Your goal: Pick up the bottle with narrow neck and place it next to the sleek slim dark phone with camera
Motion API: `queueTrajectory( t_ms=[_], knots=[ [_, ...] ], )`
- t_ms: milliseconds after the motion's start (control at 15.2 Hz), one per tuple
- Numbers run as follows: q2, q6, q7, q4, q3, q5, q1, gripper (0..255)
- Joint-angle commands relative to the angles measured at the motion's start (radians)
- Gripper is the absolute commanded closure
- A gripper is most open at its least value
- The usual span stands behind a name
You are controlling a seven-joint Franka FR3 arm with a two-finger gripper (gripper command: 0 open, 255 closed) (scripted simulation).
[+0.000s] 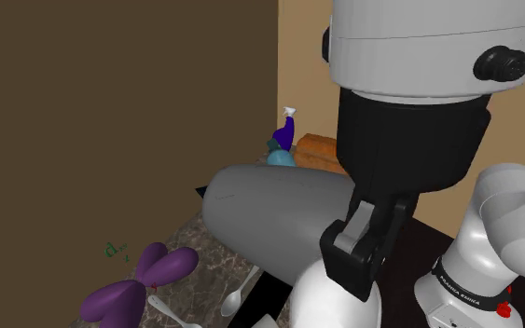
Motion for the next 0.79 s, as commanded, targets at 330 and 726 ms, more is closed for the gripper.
queueTrajectory(
  t_ms=[330, 726],
  knots=[
    [-0.027, 0.086, -0.017, -0.110, 0.013, 0.019, 0.011, 255],
    [-0.038, 0.161, -0.028, -0.195, 0.031, 0.035, 0.018, 255]
  ],
)
